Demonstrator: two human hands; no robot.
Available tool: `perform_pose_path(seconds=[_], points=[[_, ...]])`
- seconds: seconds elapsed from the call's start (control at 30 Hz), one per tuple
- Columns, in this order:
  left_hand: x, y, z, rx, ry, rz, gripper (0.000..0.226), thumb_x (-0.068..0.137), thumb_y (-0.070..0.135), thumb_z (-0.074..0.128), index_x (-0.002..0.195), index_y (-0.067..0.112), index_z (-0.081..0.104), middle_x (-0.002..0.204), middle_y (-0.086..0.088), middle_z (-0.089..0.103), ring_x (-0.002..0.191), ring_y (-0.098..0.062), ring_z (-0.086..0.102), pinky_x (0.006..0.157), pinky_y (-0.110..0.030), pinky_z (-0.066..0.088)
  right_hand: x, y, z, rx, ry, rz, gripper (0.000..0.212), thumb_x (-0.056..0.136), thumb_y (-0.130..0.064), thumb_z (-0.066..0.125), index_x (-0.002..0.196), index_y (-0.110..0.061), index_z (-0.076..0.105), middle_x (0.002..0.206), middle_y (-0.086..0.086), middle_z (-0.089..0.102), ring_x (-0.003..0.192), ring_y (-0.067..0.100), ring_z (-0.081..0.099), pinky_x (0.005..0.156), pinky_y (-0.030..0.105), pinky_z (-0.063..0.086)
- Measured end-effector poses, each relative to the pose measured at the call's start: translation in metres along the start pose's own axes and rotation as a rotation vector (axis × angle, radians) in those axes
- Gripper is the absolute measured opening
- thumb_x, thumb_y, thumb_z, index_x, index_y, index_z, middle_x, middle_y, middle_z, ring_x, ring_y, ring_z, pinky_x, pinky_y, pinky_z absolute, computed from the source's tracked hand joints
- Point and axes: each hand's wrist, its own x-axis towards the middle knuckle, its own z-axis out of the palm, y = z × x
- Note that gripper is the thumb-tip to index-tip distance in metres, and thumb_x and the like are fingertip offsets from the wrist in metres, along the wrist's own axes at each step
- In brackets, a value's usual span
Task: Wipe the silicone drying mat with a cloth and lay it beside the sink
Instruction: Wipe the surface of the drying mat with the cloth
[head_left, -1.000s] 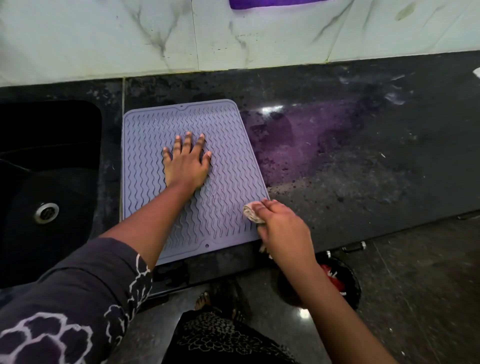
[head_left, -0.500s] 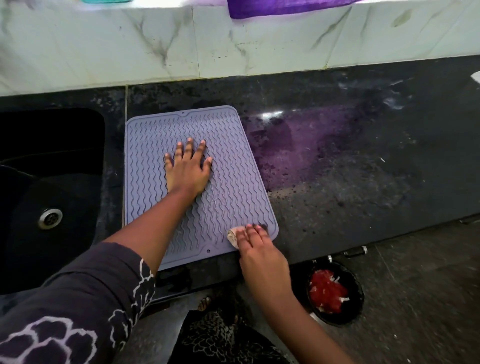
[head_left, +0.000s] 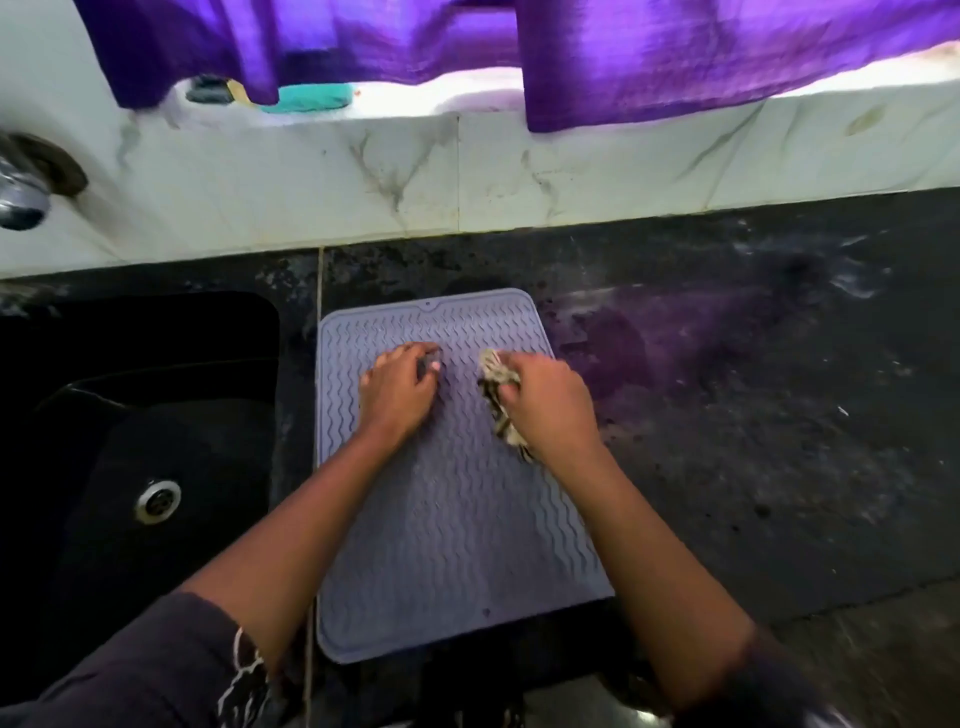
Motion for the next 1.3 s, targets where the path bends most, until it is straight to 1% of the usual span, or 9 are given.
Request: perform_pose_path(seconds=[0.13, 0.2, 0.23, 0.3, 0.33, 0.4, 0.73, 1.13, 1.3], points=[[0.034, -0.024, -0.004, 0.203, -0.041, 0.052, 0.040, 0.093, 0.029, 0.048, 0.131, 0.022, 0.050, 0.140, -0.006, 0.047, 0.128, -0.028, 0.040, 0.105, -0.044, 0.025, 0.087, -0.020, 0.032, 0.082, 0.047, -0.061, 0.032, 0.086, -0.021, 0.052, 0.116, -0.017, 0.062, 0.102, 0.014, 0.069, 0.092, 0.034, 0.062, 0.070, 0.036, 0.048], [0.045, -0.032, -0.002, 0.250, -0.061, 0.069, 0.045, 0.095, 0.033, 0.043, 0.138, 0.021, 0.043, 0.148, -0.006, 0.039, 0.135, -0.027, 0.033, 0.109, -0.046, 0.021, 0.117, -0.022, 0.051, 0.059, 0.016, -0.087, 0.037, 0.087, -0.024, 0.051, 0.122, -0.014, 0.058, 0.111, 0.016, 0.066, 0.098, 0.036, 0.061, 0.074, 0.039, 0.049], [0.048, -0.035, -0.001, 0.270, -0.069, 0.079, 0.047, 0.097, 0.035, 0.039, 0.141, 0.021, 0.039, 0.150, -0.007, 0.035, 0.138, -0.027, 0.029, 0.111, -0.046, 0.018, 0.128, -0.020, 0.062, 0.010, -0.038, -0.095, 0.041, 0.089, -0.027, 0.049, 0.127, -0.013, 0.052, 0.123, 0.017, 0.060, 0.110, 0.036, 0.056, 0.083, 0.041, 0.047], [0.051, -0.037, 0.004, 0.316, -0.082, 0.090, 0.050, 0.098, 0.037, 0.032, 0.146, 0.023, 0.030, 0.154, -0.005, 0.028, 0.142, -0.024, 0.020, 0.114, -0.048, 0.012, 0.137, -0.011, 0.085, -0.107, -0.164, -0.104, 0.054, 0.092, -0.039, 0.042, 0.141, -0.016, 0.035, 0.149, 0.012, 0.034, 0.137, 0.032, 0.028, 0.107, 0.048, 0.028], [0.050, -0.037, 0.006, 0.332, -0.085, 0.087, 0.051, 0.098, 0.038, 0.029, 0.147, 0.024, 0.027, 0.155, -0.004, 0.025, 0.143, -0.023, 0.017, 0.115, -0.049, 0.010, 0.138, -0.006, 0.095, -0.149, -0.179, -0.104, 0.060, 0.092, -0.046, 0.038, 0.144, -0.018, 0.027, 0.155, 0.009, 0.021, 0.143, 0.029, 0.013, 0.112, 0.050, 0.015], [0.050, -0.036, 0.009, 0.337, -0.089, 0.069, 0.052, 0.098, 0.038, 0.026, 0.148, 0.026, 0.023, 0.157, -0.003, 0.020, 0.145, -0.021, 0.012, 0.116, -0.049, 0.006, 0.137, 0.001, 0.107, -0.189, -0.134, -0.101, 0.066, 0.091, -0.055, 0.032, 0.146, -0.019, 0.020, 0.157, 0.006, 0.011, 0.144, 0.026, 0.001, 0.114, 0.051, 0.004], [0.052, -0.040, 0.014, 0.346, -0.083, 0.063, 0.054, 0.097, 0.041, 0.024, 0.149, 0.029, 0.017, 0.158, -0.001, 0.016, 0.146, -0.020, 0.009, 0.115, -0.048, 0.001, 0.122, -0.007, 0.107, -0.163, -0.010, -0.095, 0.051, 0.094, -0.028, 0.039, 0.142, -0.014, 0.030, 0.150, 0.010, 0.032, 0.141, 0.027, 0.021, 0.111, 0.042, 0.025], [0.053, -0.041, 0.014, 0.368, -0.085, 0.062, 0.054, 0.097, 0.041, 0.024, 0.149, 0.029, 0.015, 0.159, 0.000, 0.015, 0.146, -0.019, 0.009, 0.115, -0.049, 0.002, 0.105, -0.018, 0.104, -0.199, -0.041, -0.052, 0.050, 0.096, -0.016, 0.037, 0.144, -0.007, 0.025, 0.151, 0.016, 0.027, 0.141, 0.032, 0.018, 0.114, 0.042, 0.024], [0.052, -0.039, 0.013, 0.364, -0.095, 0.059, 0.054, 0.097, 0.041, 0.024, 0.149, 0.030, 0.015, 0.159, 0.001, 0.013, 0.146, -0.019, 0.007, 0.115, -0.050, 0.002, 0.070, -0.014, 0.102, -0.272, -0.053, -0.084, 0.048, 0.096, -0.012, 0.036, 0.142, -0.005, 0.026, 0.148, 0.019, 0.032, 0.137, 0.033, 0.026, 0.110, 0.042, 0.028]])
